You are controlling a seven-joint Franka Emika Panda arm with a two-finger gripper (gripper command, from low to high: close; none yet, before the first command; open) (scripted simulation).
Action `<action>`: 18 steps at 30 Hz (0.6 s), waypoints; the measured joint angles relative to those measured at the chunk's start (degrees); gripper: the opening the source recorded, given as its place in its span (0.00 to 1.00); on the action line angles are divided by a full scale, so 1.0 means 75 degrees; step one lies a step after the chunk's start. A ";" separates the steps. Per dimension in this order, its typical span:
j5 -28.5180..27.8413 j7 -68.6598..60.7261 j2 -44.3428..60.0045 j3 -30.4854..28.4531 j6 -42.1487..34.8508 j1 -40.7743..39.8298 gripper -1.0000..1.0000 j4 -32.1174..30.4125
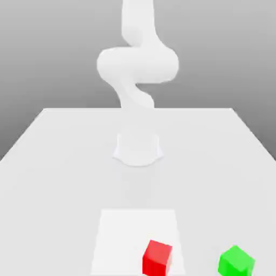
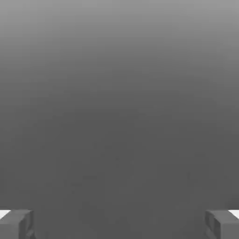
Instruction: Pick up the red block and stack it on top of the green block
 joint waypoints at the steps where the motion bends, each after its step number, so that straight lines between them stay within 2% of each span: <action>1: -0.0053 0.0169 0.0301 0.0097 0.0108 -0.0078 0.50 -0.0043; 10: -0.0562 0.1624 0.2825 0.0769 0.0995 -0.0589 0.50 -0.0399; 18: -0.0899 0.2826 0.5038 0.0999 0.1779 -0.0692 0.50 -0.0714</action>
